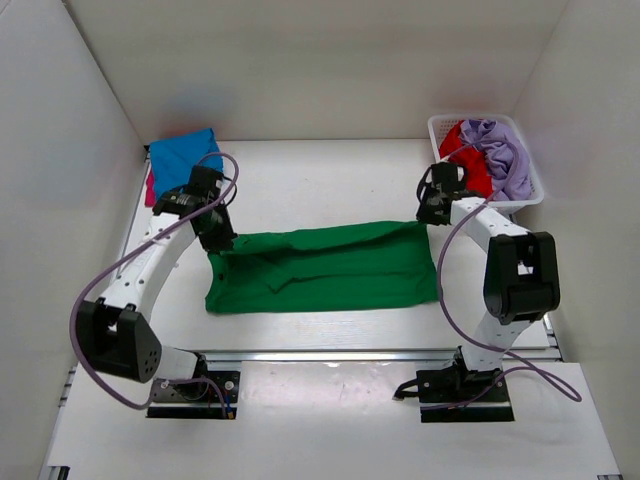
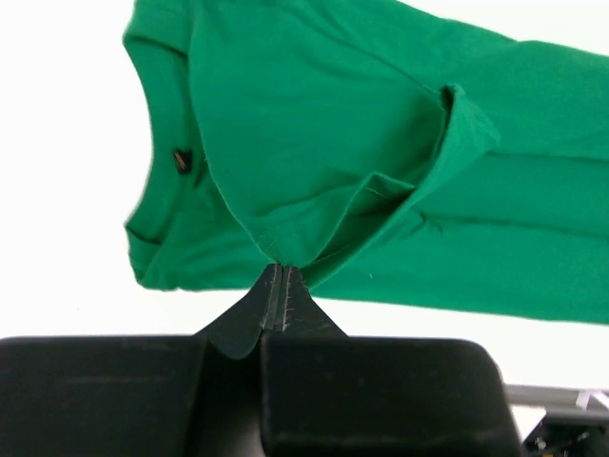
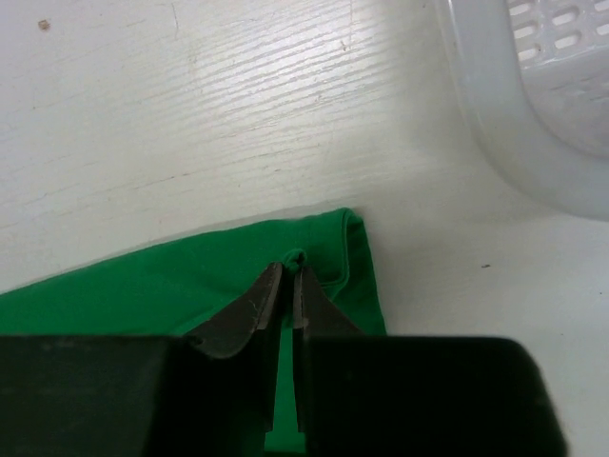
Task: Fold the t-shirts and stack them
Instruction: Fold the other side of the tshirt into a rectangle
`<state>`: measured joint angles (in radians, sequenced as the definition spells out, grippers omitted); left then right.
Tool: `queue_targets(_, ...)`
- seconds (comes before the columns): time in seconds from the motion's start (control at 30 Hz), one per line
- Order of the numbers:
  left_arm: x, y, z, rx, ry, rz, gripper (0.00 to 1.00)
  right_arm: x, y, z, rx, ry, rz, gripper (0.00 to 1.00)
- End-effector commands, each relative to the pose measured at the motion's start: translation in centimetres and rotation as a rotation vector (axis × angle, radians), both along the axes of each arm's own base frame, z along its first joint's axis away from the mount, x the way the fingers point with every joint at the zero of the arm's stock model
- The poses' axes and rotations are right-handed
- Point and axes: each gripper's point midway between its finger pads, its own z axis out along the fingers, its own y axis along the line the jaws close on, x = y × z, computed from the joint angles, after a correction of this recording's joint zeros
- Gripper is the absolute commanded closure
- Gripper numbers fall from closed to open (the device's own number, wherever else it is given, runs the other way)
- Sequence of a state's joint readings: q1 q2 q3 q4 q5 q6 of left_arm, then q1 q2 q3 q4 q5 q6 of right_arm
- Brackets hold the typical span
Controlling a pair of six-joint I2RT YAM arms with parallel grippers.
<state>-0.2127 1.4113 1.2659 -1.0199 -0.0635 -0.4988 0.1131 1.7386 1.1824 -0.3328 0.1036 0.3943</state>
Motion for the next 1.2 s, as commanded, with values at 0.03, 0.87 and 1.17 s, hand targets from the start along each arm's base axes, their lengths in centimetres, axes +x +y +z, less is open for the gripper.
queue_targets(0.03, -2.5, -0.1, 0.5, -0.044, -0.023, 0.013, 1.00, 0.3, 0.3, 2.5, 0.025, -0.077, 0.050, 1.00)
queue_targets(0.87, -7.2, 2.8, -3.3, 0.025, 0.029, 0.040, 1.00, -5.5, -0.1, -0.4, 0.041, 0.000, 0.037, 1.00)
queue_targets(1.17, -7.2, 3.9, -5.1, 0.065, 0.045, 0.076, 1.00, -8.3, -0.2, -1.6, 0.031, 0.057, -0.003, 1.00)
